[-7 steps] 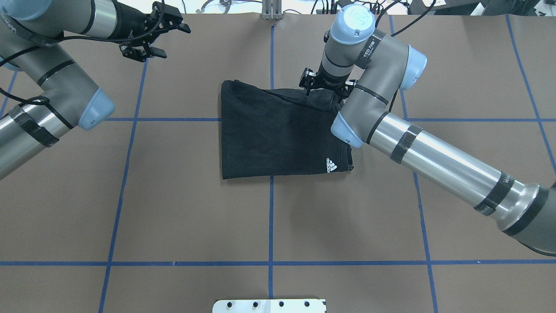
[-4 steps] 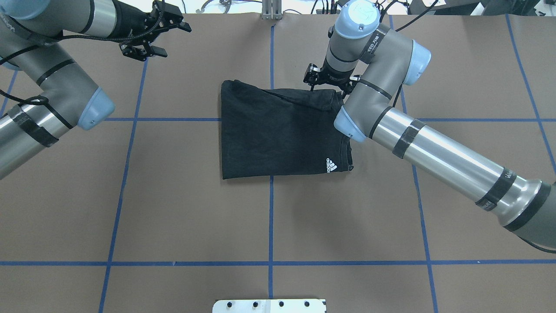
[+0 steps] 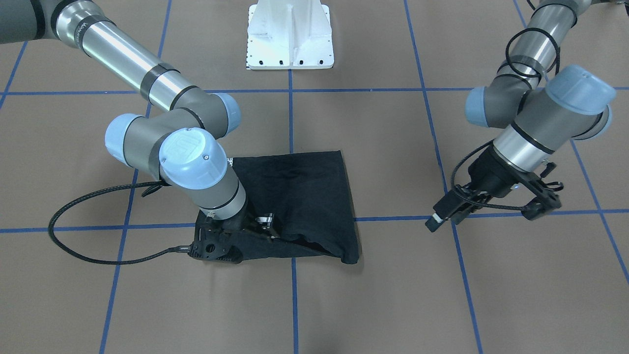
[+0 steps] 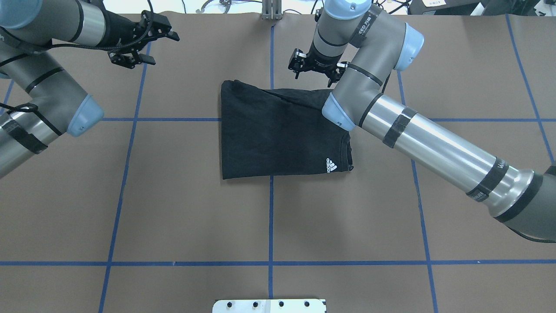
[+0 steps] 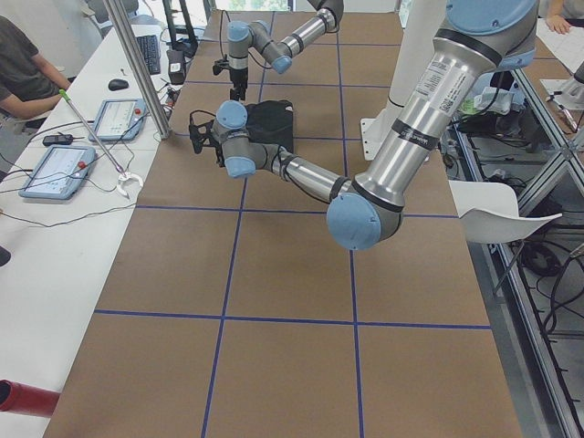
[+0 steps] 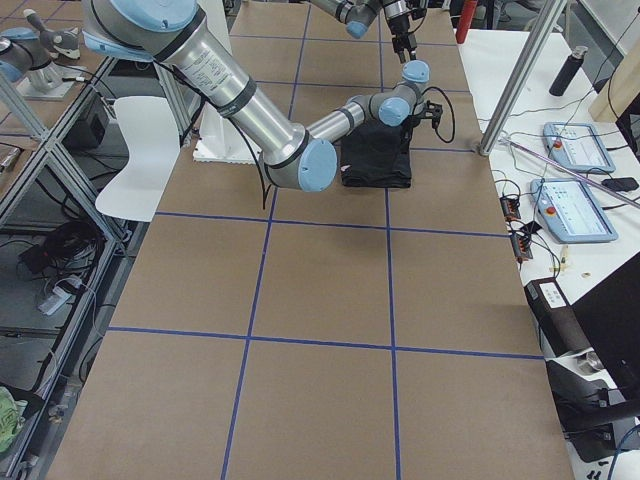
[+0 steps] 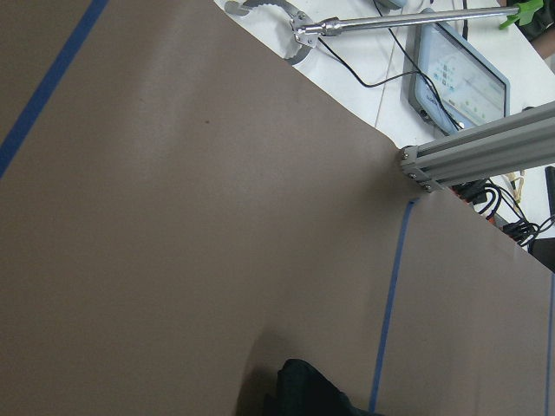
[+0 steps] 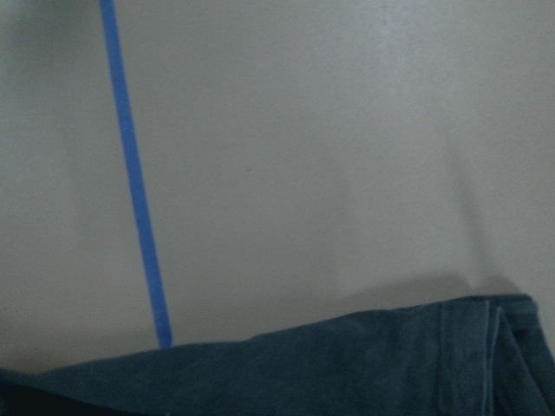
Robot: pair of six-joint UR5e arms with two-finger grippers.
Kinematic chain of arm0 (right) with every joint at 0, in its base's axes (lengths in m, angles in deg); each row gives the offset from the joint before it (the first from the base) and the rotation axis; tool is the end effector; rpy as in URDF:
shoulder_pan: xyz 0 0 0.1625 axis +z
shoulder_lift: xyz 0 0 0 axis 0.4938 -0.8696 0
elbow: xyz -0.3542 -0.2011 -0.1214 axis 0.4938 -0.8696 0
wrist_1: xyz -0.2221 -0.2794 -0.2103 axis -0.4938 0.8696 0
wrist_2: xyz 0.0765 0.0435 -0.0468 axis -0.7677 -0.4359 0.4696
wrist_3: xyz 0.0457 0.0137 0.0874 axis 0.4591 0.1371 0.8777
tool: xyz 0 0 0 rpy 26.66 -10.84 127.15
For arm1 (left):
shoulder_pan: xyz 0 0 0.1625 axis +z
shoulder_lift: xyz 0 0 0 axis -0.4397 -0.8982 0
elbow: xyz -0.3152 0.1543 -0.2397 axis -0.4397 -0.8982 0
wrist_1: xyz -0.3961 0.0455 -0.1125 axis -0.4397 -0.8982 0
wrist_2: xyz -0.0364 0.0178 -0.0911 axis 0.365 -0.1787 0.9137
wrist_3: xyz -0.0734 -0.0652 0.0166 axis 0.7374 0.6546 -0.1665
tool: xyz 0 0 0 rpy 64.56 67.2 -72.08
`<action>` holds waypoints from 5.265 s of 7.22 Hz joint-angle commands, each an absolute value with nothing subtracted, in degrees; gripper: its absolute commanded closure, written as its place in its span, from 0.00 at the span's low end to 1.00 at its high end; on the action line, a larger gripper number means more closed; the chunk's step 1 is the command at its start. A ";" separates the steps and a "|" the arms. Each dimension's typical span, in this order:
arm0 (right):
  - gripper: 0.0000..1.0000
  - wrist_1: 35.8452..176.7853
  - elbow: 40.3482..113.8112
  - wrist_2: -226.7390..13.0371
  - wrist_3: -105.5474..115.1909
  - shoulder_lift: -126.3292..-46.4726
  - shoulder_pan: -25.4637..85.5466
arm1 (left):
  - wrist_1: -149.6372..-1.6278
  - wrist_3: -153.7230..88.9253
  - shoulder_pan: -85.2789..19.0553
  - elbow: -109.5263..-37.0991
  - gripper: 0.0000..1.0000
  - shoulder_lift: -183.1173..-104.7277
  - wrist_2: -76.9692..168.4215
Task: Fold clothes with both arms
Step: 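Hold the right gripper pressed on the shirt's far edge, flattening it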
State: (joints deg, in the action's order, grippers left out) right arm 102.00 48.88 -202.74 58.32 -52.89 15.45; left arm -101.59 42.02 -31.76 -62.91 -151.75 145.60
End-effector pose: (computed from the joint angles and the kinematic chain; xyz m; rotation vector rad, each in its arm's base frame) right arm -0.5189 -0.6400 0.2163 0.0198 -0.9185 0.2036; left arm 0.2943 -0.6211 0.3535 0.1703 1.2841 -0.5188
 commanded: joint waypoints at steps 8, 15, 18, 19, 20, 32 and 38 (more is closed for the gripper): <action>0.01 111.48 51.86 -192.82 54.59 -52.28 8.99 | -101.56 36.54 -34.12 -62.67 0.00 -144.55 145.92; 0.19 106.39 45.61 -190.88 52.92 -51.49 9.17 | -101.65 36.54 -33.77 -62.68 0.00 -144.28 145.92; 0.41 106.47 45.61 -191.32 52.14 -50.96 11.45 | -101.65 36.54 -33.68 -62.59 0.00 -144.28 145.92; 0.43 106.47 44.82 -191.32 51.87 -50.96 11.54 | -101.65 36.54 -33.68 -62.67 0.00 -144.28 146.01; 0.41 106.47 44.56 -191.32 51.95 -50.96 11.46 | -101.65 36.54 -33.68 -62.68 0.00 -144.28 146.01; 0.73 106.47 44.55 -193.51 51.95 -50.96 11.63 | -101.65 36.98 -33.77 -63.03 0.00 -144.28 146.19; 0.74 106.65 44.91 -193.52 52.31 -51.22 10.39 | -101.65 37.07 -33.68 -62.94 0.00 -144.46 146.19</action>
State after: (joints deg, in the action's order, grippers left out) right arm 106.63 44.99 -193.53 52.56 -51.17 10.02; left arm -101.65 37.00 -33.64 -62.93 -144.42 146.19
